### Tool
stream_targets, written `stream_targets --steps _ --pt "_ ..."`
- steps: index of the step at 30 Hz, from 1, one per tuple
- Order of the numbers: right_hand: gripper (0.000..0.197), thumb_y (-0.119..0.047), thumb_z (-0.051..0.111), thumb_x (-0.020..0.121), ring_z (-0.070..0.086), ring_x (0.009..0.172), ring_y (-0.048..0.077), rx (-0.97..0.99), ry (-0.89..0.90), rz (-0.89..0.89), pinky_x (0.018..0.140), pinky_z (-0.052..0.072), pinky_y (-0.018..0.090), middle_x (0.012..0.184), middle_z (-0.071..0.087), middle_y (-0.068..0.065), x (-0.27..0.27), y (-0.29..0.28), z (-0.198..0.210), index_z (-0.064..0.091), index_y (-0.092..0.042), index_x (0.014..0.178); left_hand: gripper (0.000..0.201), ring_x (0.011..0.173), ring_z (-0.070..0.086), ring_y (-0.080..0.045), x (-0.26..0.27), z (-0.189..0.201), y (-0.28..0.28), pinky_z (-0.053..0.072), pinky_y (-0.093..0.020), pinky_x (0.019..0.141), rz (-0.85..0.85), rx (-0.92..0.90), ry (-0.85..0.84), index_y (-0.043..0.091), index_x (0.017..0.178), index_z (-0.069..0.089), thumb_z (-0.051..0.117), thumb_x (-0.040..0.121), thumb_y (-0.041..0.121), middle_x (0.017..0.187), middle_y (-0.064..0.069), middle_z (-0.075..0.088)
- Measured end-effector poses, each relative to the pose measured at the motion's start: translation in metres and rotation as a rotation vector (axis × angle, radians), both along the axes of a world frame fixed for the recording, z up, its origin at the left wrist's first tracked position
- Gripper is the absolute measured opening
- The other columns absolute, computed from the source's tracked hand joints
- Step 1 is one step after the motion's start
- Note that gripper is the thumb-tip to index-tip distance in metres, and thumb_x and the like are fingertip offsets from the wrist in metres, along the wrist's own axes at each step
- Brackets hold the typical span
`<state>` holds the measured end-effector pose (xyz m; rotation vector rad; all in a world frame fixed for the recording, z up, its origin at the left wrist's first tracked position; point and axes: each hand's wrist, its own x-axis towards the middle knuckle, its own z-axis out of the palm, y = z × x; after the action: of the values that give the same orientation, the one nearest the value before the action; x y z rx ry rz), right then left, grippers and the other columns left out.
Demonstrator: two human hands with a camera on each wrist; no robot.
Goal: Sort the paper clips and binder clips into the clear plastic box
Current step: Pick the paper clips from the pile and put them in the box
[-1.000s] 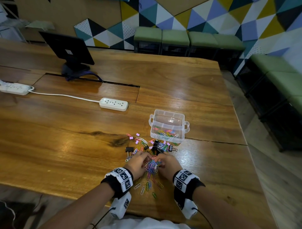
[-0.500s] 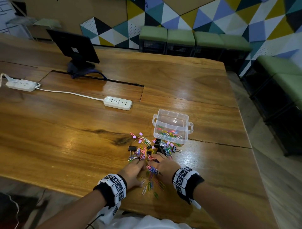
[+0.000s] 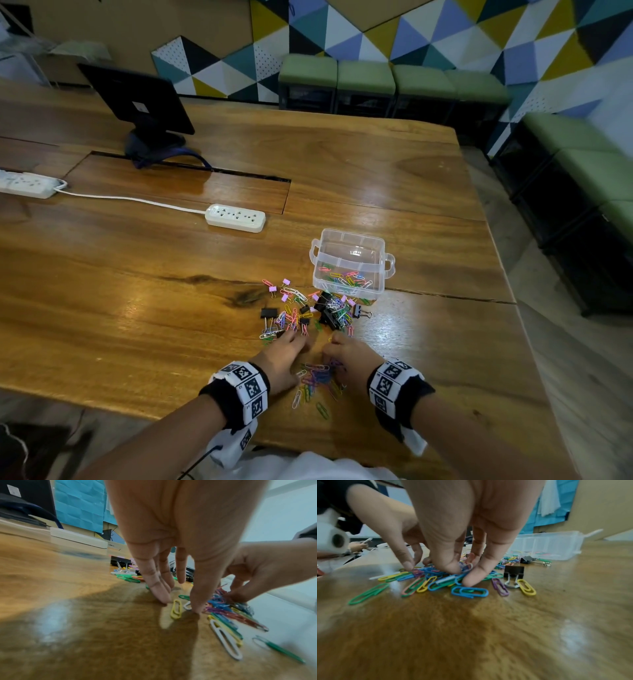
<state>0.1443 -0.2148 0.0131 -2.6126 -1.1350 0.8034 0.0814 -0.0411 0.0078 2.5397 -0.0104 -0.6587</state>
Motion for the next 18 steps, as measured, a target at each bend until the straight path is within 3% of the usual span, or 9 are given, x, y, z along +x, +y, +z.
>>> stream_targets --steps 3,5,7,10,13,18 --pt "0.014 -0.007 0.062 0.078 0.055 0.095 0.02 0.053 0.065 -0.118 0.082 0.049 0.028 0.106 0.051 0.001 0.006 0.001 -0.003 0.064 -0.015 0.089 0.073 0.126 0.045 -0.023 -0.007 -0.001 -0.004 0.047 -0.035 0.101 0.012 -0.013 0.049 0.027 0.135 0.036 0.073 0.072 0.027 0.137 0.002 0.032" --pt "0.012 -0.005 0.065 0.075 0.053 0.087 0.013 0.065 0.097 -0.21 0.078 0.049 0.023 0.094 0.052 -0.005 0.01 0.002 -0.003 0.066 -0.015 0.082 0.088 0.139 0.03 -0.026 -0.012 -0.001 -0.007 0.039 -0.036 0.11 0.002 0.021 0.091 0.026 0.142 0.028 0.077 0.069 0.031 0.154 0.0 0.014" --pt "0.014 -0.006 0.067 0.074 0.054 0.08 0.009 0.066 0.118 -0.28 0.074 0.051 0.019 0.087 0.055 -0.008 0.013 0.001 -0.001 0.067 -0.019 0.077 0.093 0.143 0.022 -0.028 -0.014 0.001 -0.01 0.032 -0.035 0.115 -0.012 0.067 0.095 0.023 0.144 0.026 0.08 0.069 0.033 0.158 -0.002 0.004" --pt "0.02 -0.002 0.066 0.073 0.057 0.074 0.009 0.104 0.139 -0.336 0.067 0.052 0.016 0.078 0.056 -0.01 0.016 -0.004 0.003 0.061 -0.022 0.07 0.078 0.13 0.04 -0.027 -0.012 -0.004 -0.015 0.041 -0.031 0.107 -0.036 0.085 0.028 0.02 0.137 0.037 0.08 0.072 0.025 0.144 -0.007 0.024" --pt "0.022 -0.001 0.068 0.072 0.06 0.078 0.015 0.136 0.126 -0.336 0.07 0.056 0.024 0.082 0.057 -0.005 0.024 -0.01 0.01 0.059 -0.022 0.069 0.069 0.12 0.046 -0.024 -0.007 -0.007 -0.02 0.043 -0.028 0.102 -0.021 0.043 -0.021 0.022 0.136 0.041 0.075 0.077 0.017 0.133 -0.005 0.033" --pt "0.029 -0.003 0.071 0.073 0.054 0.066 0.005 0.196 0.19 -0.453 0.061 0.05 0.019 0.075 0.057 -0.007 0.042 -0.017 0.026 0.054 -0.025 0.063 0.065 0.129 0.042 -0.021 0.002 -0.009 -0.028 0.04 -0.032 0.109 -0.112 0.006 -0.108 0.033 0.14 0.039 0.068 0.084 0.016 0.143 0.0 0.031"
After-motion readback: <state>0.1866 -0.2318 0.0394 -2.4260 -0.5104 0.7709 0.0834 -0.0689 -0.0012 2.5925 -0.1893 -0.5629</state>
